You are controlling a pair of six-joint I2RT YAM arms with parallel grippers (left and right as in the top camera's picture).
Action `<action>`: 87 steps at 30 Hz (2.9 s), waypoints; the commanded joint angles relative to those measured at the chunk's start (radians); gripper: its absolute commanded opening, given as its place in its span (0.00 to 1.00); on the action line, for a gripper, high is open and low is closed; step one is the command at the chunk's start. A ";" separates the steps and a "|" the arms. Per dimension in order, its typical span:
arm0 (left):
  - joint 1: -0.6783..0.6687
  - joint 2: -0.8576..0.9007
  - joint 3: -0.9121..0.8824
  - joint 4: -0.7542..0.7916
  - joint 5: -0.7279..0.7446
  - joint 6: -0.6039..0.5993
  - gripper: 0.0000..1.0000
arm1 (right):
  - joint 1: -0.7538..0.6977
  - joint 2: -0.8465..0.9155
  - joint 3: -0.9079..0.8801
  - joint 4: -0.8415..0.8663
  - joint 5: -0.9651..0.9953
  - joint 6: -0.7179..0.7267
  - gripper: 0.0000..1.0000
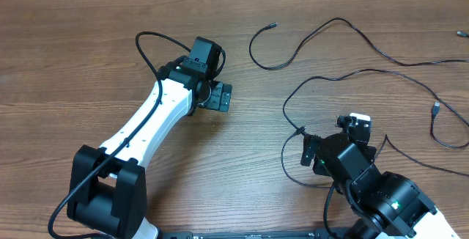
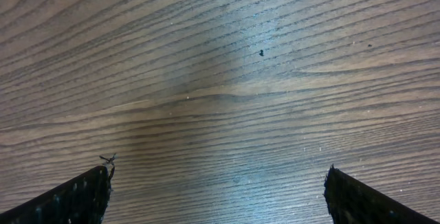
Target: Untangle cables
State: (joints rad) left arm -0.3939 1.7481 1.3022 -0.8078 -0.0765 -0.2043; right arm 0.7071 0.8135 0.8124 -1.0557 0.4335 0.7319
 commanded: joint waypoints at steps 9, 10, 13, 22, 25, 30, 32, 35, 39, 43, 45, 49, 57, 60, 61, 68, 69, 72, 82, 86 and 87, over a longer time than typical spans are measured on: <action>0.001 0.005 -0.006 0.000 -0.012 -0.010 1.00 | -0.003 -0.005 0.025 0.002 0.006 -0.006 1.00; 0.001 0.005 -0.006 0.000 -0.012 -0.010 0.99 | -0.003 -0.005 0.025 0.002 0.007 -0.006 1.00; 0.001 0.005 -0.006 0.000 -0.012 -0.010 1.00 | -0.003 -0.005 0.025 0.002 0.007 -0.006 1.00; 0.001 0.005 -0.006 0.000 -0.012 -0.010 1.00 | -0.003 -0.005 0.025 0.002 0.007 -0.006 1.00; 0.001 0.005 -0.006 0.000 -0.013 -0.009 1.00 | -0.003 -0.005 0.025 0.002 0.006 -0.006 1.00; -0.002 -0.015 -0.006 0.001 -0.052 0.018 1.00 | -0.003 -0.005 0.025 0.002 0.007 -0.006 1.00; -0.008 -0.040 -0.007 0.007 -0.073 0.018 0.99 | -0.003 -0.005 0.025 0.002 0.007 -0.006 1.00; -0.021 -0.103 -0.021 0.085 -0.090 0.021 1.00 | -0.003 -0.005 0.025 0.002 0.007 -0.006 1.00; -0.036 -0.231 -0.112 0.323 -0.091 0.048 1.00 | -0.003 -0.005 0.025 0.002 0.007 -0.006 1.00; -0.039 -0.390 -0.269 0.586 -0.091 0.092 1.00 | -0.003 -0.005 0.025 0.002 0.007 -0.006 1.00; -0.039 -0.483 -0.361 0.722 -0.090 0.121 0.99 | -0.003 -0.005 0.025 0.002 0.007 -0.006 1.00; -0.034 -0.659 -0.523 0.949 -0.090 0.161 1.00 | -0.003 -0.005 0.025 0.002 0.007 -0.006 1.00; 0.095 -0.926 -0.723 1.122 0.031 0.160 0.99 | -0.003 -0.005 0.025 0.002 0.007 -0.006 1.00; 0.159 -1.023 -0.772 1.126 0.093 0.161 1.00 | -0.003 -0.005 0.025 0.002 0.007 -0.006 1.00; 0.180 -1.054 -0.789 1.127 0.105 0.161 1.00 | -0.003 -0.005 0.025 0.002 0.007 -0.006 1.00; 0.304 -1.310 -0.963 1.128 0.127 0.160 1.00 | -0.003 -0.005 0.025 0.002 0.007 -0.006 1.00; 0.312 -1.339 -0.987 1.130 0.126 0.160 0.99 | -0.003 -0.005 0.025 0.002 0.007 -0.006 1.00; 0.328 -1.431 -1.064 1.131 0.126 0.160 0.99 | -0.003 -0.005 0.025 0.002 0.007 -0.006 1.00; 0.327 -1.653 -1.298 1.142 0.117 0.150 1.00 | -0.003 -0.005 0.025 0.002 0.007 -0.006 1.00; 0.327 -1.728 -1.297 1.021 0.104 0.149 1.00 | -0.003 -0.005 0.025 0.002 0.007 -0.006 1.00; 0.327 -1.744 -1.297 0.996 0.094 0.148 0.99 | -0.003 -0.005 0.025 0.002 0.007 -0.006 1.00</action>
State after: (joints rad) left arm -0.0711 0.0593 0.0082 0.2153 0.0303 -0.0673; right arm 0.7074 0.8135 0.8131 -1.0569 0.4335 0.7315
